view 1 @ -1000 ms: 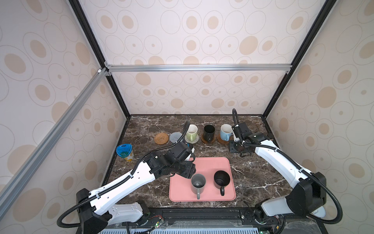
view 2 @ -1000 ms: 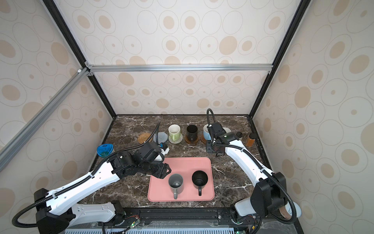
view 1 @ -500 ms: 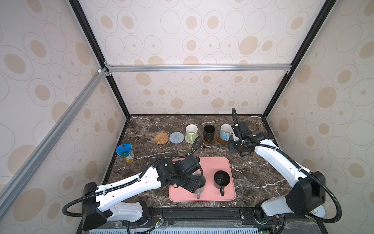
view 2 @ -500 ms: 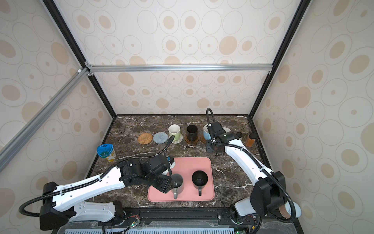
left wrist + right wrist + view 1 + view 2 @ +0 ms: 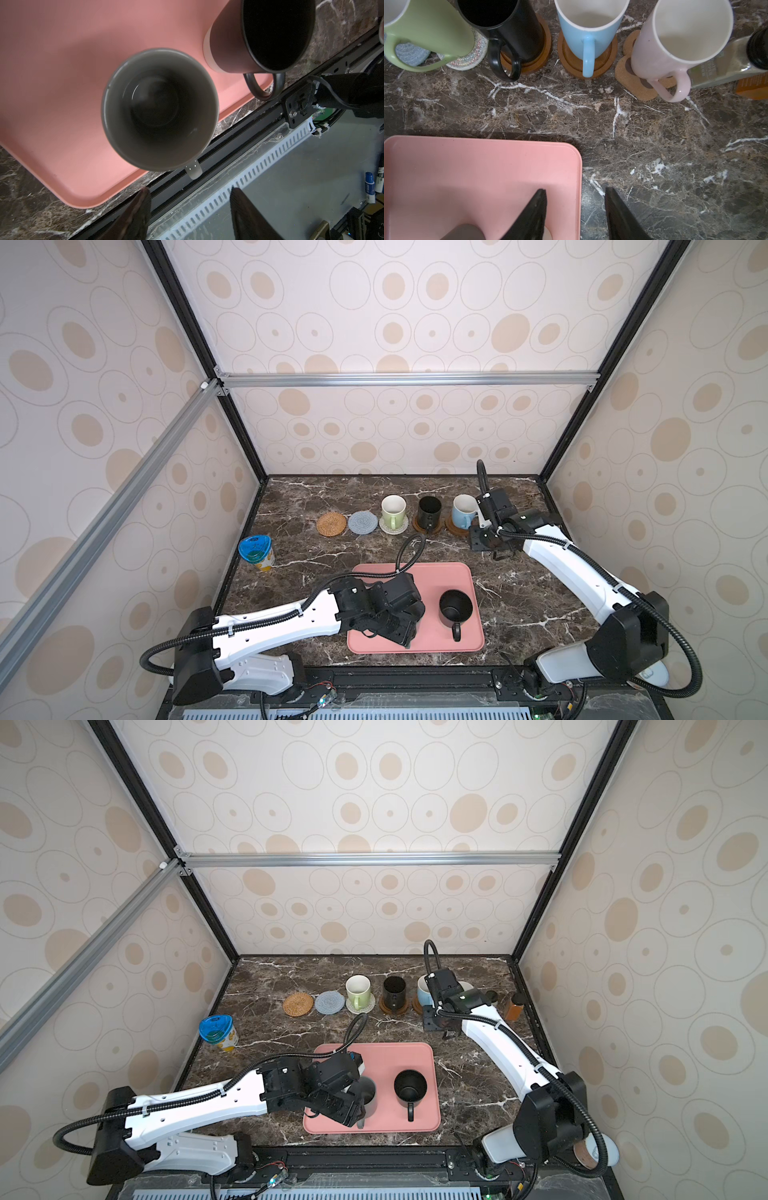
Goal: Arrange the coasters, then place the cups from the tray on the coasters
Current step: 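Lower the left gripper onto the grey mug on the tray and grip its rim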
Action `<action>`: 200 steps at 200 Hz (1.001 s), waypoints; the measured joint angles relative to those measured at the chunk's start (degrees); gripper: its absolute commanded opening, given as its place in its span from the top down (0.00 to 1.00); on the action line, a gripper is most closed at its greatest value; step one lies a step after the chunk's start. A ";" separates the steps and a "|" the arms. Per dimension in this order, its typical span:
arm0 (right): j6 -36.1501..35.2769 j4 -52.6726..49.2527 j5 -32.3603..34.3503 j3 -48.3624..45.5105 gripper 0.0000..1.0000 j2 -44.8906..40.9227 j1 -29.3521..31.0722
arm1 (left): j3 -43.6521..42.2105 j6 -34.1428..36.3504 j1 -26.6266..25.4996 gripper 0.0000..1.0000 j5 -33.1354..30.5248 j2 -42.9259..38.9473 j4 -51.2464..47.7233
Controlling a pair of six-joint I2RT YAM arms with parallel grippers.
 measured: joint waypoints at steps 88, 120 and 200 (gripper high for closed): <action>0.17 0.15 0.04 -1.77 0.51 -1.68 -0.22 | -1.40 -2.64 -0.22 0.45 -2.54 4.07 2.32; 0.24 0.17 0.22 -1.95 0.51 -1.92 -0.28 | -3.26 -3.82 -0.22 0.46 -3.85 4.33 3.69; 1.09 0.09 0.22 -1.95 0.51 -1.92 -0.33 | -6.05 -4.50 2.05 0.55 -6.78 4.02 4.55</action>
